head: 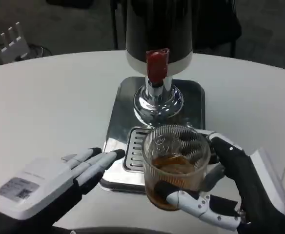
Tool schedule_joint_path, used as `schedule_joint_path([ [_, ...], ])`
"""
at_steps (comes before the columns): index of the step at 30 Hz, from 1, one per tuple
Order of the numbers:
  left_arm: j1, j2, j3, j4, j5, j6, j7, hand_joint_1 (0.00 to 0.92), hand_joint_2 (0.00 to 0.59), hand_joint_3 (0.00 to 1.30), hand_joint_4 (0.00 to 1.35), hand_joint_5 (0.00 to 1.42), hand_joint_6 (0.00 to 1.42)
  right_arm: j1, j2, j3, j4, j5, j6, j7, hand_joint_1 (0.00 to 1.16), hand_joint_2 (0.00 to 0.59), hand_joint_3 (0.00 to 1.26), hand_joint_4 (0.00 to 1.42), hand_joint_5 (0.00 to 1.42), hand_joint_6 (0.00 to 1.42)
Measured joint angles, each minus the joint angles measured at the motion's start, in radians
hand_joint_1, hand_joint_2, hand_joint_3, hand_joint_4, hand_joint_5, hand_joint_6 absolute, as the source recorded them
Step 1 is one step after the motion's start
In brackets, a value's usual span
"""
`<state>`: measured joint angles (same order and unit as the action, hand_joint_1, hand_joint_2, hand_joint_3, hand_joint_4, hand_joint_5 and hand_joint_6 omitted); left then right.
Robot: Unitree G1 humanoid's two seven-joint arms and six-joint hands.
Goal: Grasp the cup under the faucet to collect the drink, then remove the cup.
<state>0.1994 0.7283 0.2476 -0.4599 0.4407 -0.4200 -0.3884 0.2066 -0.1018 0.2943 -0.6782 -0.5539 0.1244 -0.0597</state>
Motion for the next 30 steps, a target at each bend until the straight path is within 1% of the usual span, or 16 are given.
schedule_joint_path([
  [7, -0.001, 0.000, -0.015, -0.009, 0.004, 0.013, -0.001, 0.000, 0.079, 0.00, 0.00, 0.00, 0.08, 0.021, 0.000, -0.009, -0.032, 0.000, -0.002, 0.008, 0.75, 0.232, 0.91, 1.02, 1.20, 0.86],
  [15, -0.001, 0.000, -0.017, -0.021, 0.004, 0.020, -0.001, 0.000, 0.079, 0.00, 0.00, 0.00, 0.08, 0.036, 0.000, -0.011, -0.037, 0.000, -0.004, 0.016, 0.76, 0.230, 0.91, 1.02, 1.20, 0.88],
  [19, 0.000, 0.000, -0.018, -0.025, 0.004, 0.021, -0.001, 0.000, 0.079, 0.00, 0.00, 0.00, 0.08, 0.039, 0.000, -0.012, -0.038, 0.000, -0.014, 0.017, 0.75, 0.235, 0.92, 1.03, 1.20, 0.88],
  [30, 0.002, 0.000, -0.021, -0.030, 0.004, 0.032, -0.012, 0.000, 0.079, 0.00, 0.00, 0.00, 0.07, 0.064, 0.000, -0.023, -0.065, 0.000, -0.026, 0.017, 0.75, 0.239, 0.92, 1.04, 1.21, 0.88],
])
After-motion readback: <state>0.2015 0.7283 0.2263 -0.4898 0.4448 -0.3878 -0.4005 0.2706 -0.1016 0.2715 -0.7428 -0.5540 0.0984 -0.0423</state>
